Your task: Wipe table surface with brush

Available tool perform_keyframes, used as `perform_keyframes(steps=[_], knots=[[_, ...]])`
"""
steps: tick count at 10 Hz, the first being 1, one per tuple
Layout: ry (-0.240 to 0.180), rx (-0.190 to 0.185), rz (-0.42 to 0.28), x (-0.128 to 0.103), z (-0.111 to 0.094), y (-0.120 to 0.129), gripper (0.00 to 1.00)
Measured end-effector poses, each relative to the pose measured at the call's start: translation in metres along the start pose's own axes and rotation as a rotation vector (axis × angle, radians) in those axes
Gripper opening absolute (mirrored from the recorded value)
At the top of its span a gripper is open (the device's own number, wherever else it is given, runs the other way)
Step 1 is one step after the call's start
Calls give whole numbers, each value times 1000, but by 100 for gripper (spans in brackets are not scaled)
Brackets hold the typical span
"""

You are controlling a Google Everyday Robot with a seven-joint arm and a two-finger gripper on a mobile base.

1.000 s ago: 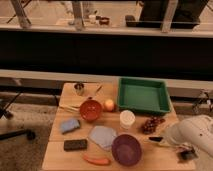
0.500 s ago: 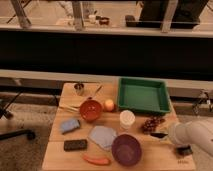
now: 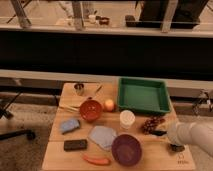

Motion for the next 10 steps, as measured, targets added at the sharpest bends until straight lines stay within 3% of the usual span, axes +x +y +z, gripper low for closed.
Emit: perform_keyframes(steps=[4,10], knots=[[-111,61,14,-15,-23,-3,0],[-178,107,49,-23,-23,11,0]])
